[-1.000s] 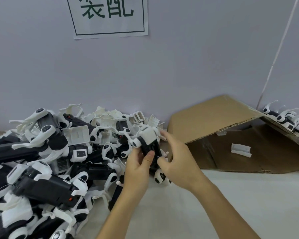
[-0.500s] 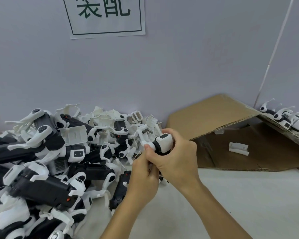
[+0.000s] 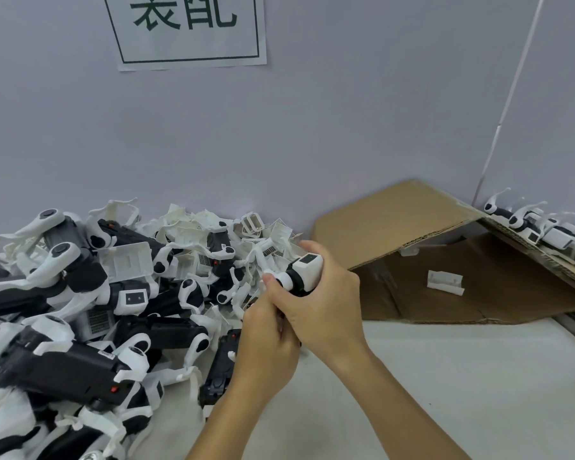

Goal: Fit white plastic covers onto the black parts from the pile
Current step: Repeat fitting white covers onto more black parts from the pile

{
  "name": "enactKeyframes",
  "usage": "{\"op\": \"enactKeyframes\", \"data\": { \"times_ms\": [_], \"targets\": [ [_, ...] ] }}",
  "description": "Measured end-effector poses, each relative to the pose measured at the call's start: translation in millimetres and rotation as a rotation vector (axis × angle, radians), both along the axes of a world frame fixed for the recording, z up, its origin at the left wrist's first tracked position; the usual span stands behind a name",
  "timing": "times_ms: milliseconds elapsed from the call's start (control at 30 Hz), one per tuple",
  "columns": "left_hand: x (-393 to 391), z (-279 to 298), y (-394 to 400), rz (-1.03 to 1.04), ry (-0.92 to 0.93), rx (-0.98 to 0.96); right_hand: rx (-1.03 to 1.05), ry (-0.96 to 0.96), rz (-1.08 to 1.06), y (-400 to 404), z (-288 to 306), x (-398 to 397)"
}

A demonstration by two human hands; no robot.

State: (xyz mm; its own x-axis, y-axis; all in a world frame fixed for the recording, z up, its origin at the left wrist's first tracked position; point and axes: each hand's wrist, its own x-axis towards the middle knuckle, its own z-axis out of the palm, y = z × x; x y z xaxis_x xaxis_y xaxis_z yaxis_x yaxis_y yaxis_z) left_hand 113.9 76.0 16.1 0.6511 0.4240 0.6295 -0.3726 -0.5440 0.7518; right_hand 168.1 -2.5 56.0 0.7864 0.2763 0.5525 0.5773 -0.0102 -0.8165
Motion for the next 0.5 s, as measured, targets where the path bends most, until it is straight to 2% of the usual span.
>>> {"op": "enactKeyframes", "data": {
  "times_ms": [167,267,400,500],
  "targets": [
    [-2,6,-5,-0.037,0.006,0.017,0.081,-0.031,-0.020,0,-3,0],
    [-4,8,-3,0.029,-0.014,-0.004,0.038,0.034,0.079,-1,0,0],
    [-4,8,2,0.038,-0.097,-0.336,-0.098,0.108,0.368,-6,5,3],
    [-3,19,6,0.110,-0.115,-0.548,-0.103,0.135,0.345,-10,5,8]
  ]
}}
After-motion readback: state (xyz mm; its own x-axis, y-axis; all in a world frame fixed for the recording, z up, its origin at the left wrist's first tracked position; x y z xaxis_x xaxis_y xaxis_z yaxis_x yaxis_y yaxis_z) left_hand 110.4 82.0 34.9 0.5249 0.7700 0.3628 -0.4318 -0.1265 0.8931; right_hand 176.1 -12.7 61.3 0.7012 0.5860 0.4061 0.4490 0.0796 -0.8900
